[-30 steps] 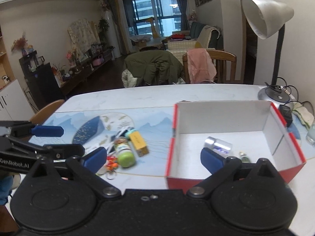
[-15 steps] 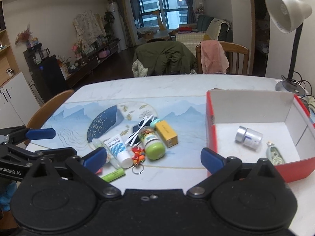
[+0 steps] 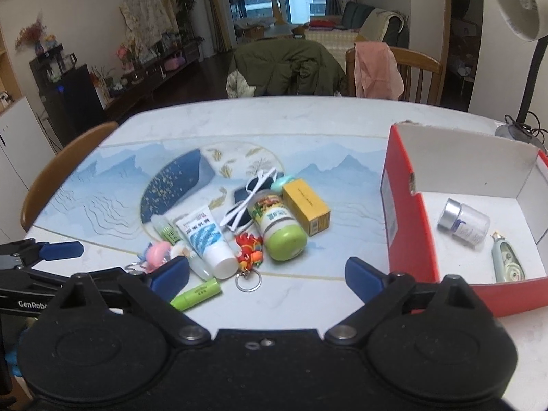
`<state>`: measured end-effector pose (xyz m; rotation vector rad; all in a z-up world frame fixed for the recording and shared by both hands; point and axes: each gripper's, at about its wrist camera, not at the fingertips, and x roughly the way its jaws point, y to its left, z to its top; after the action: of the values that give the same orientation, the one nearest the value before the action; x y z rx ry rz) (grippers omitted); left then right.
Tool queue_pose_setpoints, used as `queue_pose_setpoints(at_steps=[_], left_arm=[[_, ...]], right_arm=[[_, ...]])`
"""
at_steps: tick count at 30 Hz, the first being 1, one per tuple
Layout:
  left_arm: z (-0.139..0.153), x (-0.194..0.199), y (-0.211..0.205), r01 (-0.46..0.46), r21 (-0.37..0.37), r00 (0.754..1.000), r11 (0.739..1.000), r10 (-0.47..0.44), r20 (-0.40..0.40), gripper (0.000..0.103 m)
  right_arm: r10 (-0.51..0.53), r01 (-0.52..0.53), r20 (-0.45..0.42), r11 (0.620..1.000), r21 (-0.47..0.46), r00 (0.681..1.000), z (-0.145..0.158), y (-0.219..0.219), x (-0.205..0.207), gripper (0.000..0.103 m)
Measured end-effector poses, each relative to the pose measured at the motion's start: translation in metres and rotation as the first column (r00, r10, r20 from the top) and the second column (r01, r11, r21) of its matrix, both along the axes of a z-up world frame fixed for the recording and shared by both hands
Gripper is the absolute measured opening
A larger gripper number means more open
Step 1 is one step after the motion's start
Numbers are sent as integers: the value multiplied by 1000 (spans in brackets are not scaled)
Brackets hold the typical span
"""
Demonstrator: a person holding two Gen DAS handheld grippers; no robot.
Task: Organize rigid objects
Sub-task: 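Withdraw both tools from the box back toward the item pile, then grasp the pink binder clip with left tool while right tool grasps the green glue stick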
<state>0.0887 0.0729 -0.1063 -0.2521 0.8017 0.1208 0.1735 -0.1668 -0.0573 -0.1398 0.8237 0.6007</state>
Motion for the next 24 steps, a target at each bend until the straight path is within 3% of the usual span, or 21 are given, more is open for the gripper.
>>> queue_pose_setpoints(at_steps=[11, 20, 24], left_arm=[[-33, 19, 0, -10, 28, 999, 1000, 11, -50, 103], [-42, 31, -5, -24, 28, 998, 999, 26, -55, 102], [-44, 35, -7, -31, 32, 998, 999, 33, -51, 101]], right_arm=[[38, -45, -99, 997, -69, 994, -35, 39, 5, 85], [-49, 37, -225, 998, -58, 973, -54, 55, 23, 74], [-78, 64, -275, 996, -59, 958, -60, 63, 29, 64]])
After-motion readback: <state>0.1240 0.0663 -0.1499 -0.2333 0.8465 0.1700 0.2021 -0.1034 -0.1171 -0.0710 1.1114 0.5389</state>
